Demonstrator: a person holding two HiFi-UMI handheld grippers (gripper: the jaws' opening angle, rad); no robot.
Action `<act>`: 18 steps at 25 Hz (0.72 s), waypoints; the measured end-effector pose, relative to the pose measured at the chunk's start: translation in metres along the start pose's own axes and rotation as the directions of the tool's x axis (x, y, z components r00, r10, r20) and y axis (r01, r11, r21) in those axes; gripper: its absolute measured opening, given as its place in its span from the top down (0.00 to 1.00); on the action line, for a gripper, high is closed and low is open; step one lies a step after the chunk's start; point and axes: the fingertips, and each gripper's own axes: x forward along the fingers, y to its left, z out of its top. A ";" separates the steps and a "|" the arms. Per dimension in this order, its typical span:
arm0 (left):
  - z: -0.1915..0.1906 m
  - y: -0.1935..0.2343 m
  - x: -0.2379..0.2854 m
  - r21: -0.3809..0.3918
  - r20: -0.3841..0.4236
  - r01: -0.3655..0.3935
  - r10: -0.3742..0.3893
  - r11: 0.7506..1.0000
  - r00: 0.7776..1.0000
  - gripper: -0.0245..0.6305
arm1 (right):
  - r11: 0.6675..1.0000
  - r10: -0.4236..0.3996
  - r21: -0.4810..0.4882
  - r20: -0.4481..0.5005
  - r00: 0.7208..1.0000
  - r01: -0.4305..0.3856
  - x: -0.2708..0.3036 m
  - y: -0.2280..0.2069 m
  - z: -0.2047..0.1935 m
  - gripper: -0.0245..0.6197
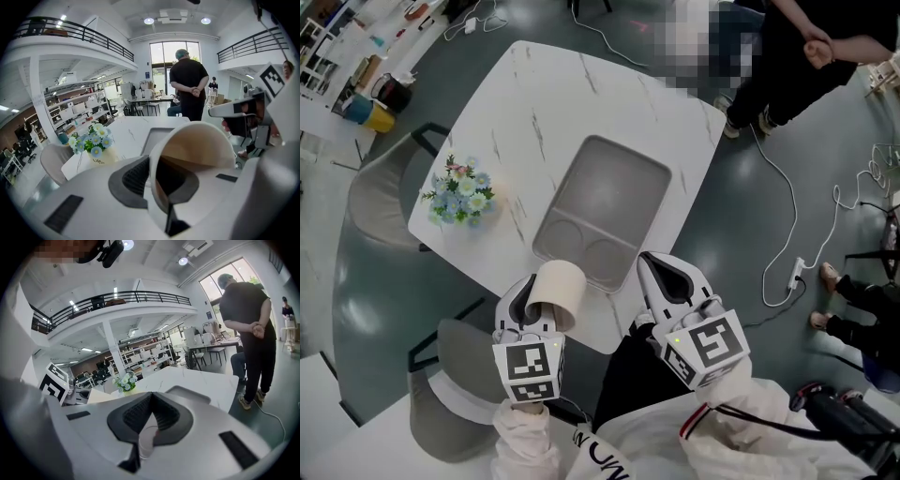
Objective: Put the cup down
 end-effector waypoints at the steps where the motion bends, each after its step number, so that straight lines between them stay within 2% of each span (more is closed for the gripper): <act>1: 0.000 0.001 0.004 0.003 -0.006 0.002 -0.002 1.000 1.000 0.89 | 1.000 -0.003 0.004 -0.003 1.000 0.003 0.002 -0.003 -0.001 0.96; 18: -0.006 0.010 0.061 0.068 -0.110 0.032 -0.024 0.997 0.994 0.89 | 0.997 -0.057 0.057 -0.017 0.998 0.057 0.033 -0.048 -0.013 0.96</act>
